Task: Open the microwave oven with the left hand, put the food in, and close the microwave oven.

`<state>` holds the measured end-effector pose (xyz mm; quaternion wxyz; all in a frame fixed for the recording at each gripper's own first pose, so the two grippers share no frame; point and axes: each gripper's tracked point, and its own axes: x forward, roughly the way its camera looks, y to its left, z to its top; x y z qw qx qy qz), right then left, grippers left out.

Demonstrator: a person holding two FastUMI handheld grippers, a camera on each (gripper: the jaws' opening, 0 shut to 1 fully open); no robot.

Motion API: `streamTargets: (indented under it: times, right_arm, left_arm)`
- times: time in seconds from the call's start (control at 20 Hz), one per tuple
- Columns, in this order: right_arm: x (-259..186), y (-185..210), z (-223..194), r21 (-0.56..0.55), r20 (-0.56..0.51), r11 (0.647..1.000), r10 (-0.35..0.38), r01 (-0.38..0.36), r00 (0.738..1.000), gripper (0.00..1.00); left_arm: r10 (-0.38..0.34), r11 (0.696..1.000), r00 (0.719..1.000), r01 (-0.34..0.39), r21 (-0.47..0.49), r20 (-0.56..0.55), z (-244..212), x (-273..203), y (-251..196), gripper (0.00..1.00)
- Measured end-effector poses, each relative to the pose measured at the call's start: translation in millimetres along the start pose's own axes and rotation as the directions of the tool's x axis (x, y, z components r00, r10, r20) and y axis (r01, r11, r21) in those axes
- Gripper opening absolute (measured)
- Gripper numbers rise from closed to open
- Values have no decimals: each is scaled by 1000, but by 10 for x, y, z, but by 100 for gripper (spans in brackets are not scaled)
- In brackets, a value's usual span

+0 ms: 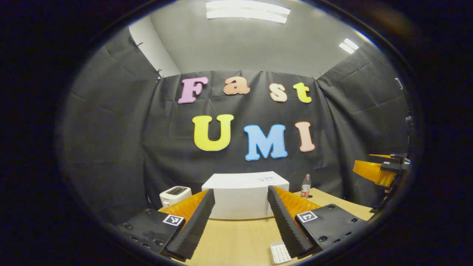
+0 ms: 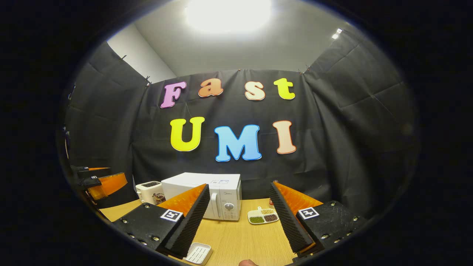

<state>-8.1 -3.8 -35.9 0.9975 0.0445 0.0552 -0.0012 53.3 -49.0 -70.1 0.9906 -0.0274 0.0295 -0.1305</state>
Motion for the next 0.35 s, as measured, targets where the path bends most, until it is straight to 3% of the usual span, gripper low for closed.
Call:
streamTargets:
  times: [0.05, 0.35]
  right_arm:
    - [-11, 32, 2, -4, 2, 1000, 0, 1, 1000, 98]
    - [-19, 173, 12, -18, 7, 1000, -2, 3, 1000, 98]
  left_arm:
    - [10, 1000, 1000, -10, 0, 2, 13, -22, 66, 97]
    - [33, 999, 999, -33, -9, 10, 21, -47, 295, 100]
